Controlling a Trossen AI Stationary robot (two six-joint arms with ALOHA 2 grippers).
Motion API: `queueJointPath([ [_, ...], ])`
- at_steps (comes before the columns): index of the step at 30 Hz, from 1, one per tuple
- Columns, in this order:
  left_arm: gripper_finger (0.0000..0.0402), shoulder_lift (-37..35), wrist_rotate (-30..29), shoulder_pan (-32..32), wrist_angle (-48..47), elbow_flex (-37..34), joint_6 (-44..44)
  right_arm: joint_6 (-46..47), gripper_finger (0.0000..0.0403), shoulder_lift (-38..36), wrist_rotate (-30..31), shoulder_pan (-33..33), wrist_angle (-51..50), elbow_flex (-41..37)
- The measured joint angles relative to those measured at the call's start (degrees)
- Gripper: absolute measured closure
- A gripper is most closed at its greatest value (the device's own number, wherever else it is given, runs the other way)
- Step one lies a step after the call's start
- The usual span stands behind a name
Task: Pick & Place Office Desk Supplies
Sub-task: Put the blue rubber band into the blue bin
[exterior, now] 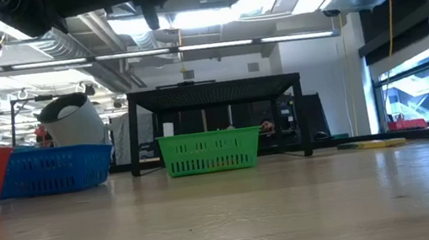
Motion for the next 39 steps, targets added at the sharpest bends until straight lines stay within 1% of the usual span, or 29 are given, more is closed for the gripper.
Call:
queueJointPath([
  [6, 0.0359, 0.0, 0.11, 0.0, 0.02, 0.0, 0.06, 1.11, 0.0394, 0.0, 0.0, 0.19, 0.0, 0.0],
  [13, 0.0363, 0.0, 0.52, -0.11, 0.0, 0.0, 1.98, 1.11, 0.0394, 0.0, 0.0, 0.44, -0.02, 0.0],
  [17, 0.0394, 0.0, 0.83, -0.11, 0.0, 0.0, 2.03, 1.11, 0.0394, 0.0, 0.01, 0.76, -0.03, 0.0],
  [20, 0.0398, 0.0, 2.38, -0.11, 0.02, 0.0, 2.03, 1.09, 0.0394, -0.02, 0.0, 1.03, -0.76, 0.0],
  [23, 0.0399, 0.0, 2.69, -0.11, 0.02, 0.0, 2.01, 1.27, 0.0391, -0.02, 0.04, 1.03, -2.7, 0.0],
  [26, 0.0399, 0.0, 2.68, -0.11, 0.02, 0.0, 1.64, 4.77, 0.0377, -0.02, 0.04, 0.91, -4.87, 0.0],
  [29, 0.0399, 0.0, 2.69, -0.13, 0.0, 0.0, 1.02, 8.77, 0.0353, -0.02, 0.04, 0.72, -7.19, 0.0],
  [34, 0.0399, -0.02, 2.67, -0.13, -0.64, 0.0, -2.76, 10.53, 0.0309, -1.08, 0.1, 0.91, -11.14, 0.0],
  [39, 0.04, -1.31, 1.37, -0.13, -6.9, 0.0, -6.76, 14.38, 0.0267, -5.96, 0.09, 0.92, -21.85, 0.0],
])
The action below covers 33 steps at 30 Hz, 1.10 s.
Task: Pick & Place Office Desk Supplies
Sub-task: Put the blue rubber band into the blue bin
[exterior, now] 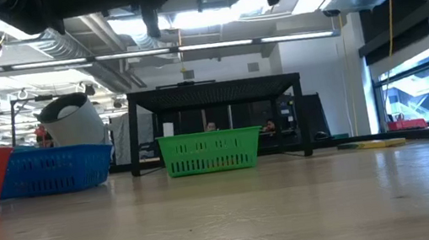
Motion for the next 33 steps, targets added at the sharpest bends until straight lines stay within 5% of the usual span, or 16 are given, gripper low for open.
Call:
queueJointPath([
  [7, 0.0398, -5.52, -3.79, 0.01, -17.27, 0.0, -5.51, 8.46, 0.0234, -7.19, -4.38, 0.02, -17.81, 0.0],
  [18, 0.04, -23.09, -11.82, 0.02, -64.53, 0.0, -25.02, 19.92, 0.0244, -8.54, -5.97, 2.19, -28.43, 0.0],
  [28, 0.04, -31.04, -6.41, -1.69, -100.95, -0.02, -47.2, 22.77, 0.0248, -8.51, 3.02, 4.39, -28.79, 0.0],
  [33, 0.0397, -29.96, -2.61, -3.52, -108.06, -0.07, -53.06, 22.78, 0.0248, -8.51, 3.04, 5.15, -28.97, 0.0],
])
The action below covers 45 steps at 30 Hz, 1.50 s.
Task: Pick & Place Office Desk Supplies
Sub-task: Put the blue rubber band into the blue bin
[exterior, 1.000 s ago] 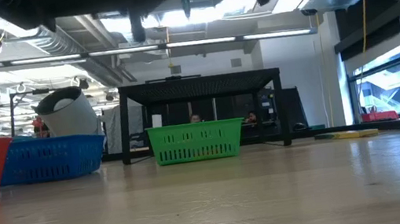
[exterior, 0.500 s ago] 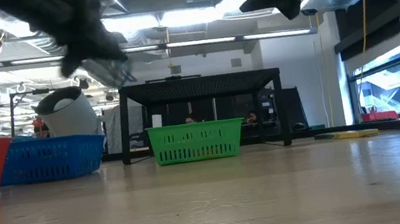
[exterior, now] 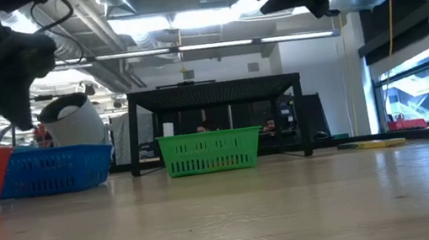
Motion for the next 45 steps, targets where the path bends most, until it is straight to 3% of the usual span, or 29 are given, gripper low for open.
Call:
queueJointPath([
  [9, 0.0386, 2.44, 0.27, -1.14, -0.38, 0.0, -1.68, -0.02, 0.0248, 0.04, 0.16, 1.82, -0.22, 0.0],
  [19, 0.0303, 2.65, 0.65, -1.11, -0.69, 0.28, -2.22, -0.24, 0.0248, 0.04, 0.09, 2.04, -0.22, 0.0],
  [27, 0.0266, 1.74, -2.96, -0.71, -1.15, 7.3, 3.95, -0.25, 0.0248, 0.04, -0.02, 2.04, -0.22, 0.0],
  [33, 0.0262, 2.3, -5.16, -3.53, 17.47, 9.27, 11.96, -0.26, 0.0248, 0.04, -0.02, 2.04, -0.22, 0.0],
  [39, 0.0262, 7.6, -7.71, -8.34, 33.36, 9.14, 18.01, -0.32, 0.0248, 0.06, -0.01, 2.04, -0.2, 0.0],
  [45, 0.0262, 15.58, -3.94, -14.65, 46.46, 9.11, 20.08, -0.42, 0.0248, 0.07, -0.02, 2.04, -0.17, 0.0],
])
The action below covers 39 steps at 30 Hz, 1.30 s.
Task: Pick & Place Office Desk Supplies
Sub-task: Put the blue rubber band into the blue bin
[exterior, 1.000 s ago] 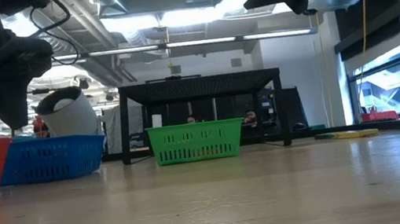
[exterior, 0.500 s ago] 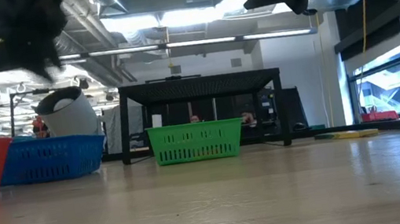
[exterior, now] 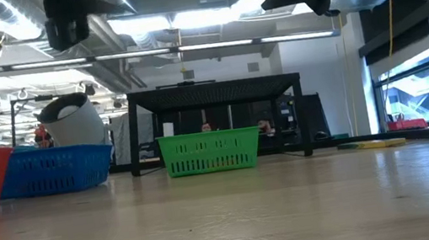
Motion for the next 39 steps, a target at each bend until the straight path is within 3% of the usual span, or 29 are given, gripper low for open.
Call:
queueJointPath([
  [5, 0.0262, 7.34, 1.2, -5.98, 10.78, 0.03, 0.92, 0.0, 0.0248, 0.0, 0.02, 0.0, 0.0, 0.0],
  [10, 0.0262, 13.51, 5.59, -10.34, 9.58, 2.42, 4.88, 0.02, 0.0248, 0.0, 0.02, 0.0, 0.0, 0.0],
  [23, 0.0262, 32.01, 6.75, -19.78, -31.51, 23.28, 21.67, 1.9, 0.0248, 0.0, -0.02, 0.0, 1.37, 0.0],
  [31, 0.0262, 38.38, 9.04, -20.2, -35.88, 25.44, 10.82, 10.93, 0.0248, 0.0, -0.03, 0.0, 1.33, 0.0],
  [39, 0.0262, 40.8, 9.57, -17.78, -40.43, 25.44, -4.82, 11.54, 0.0248, 0.0, 0.0, 0.0, 1.35, 0.0],
])
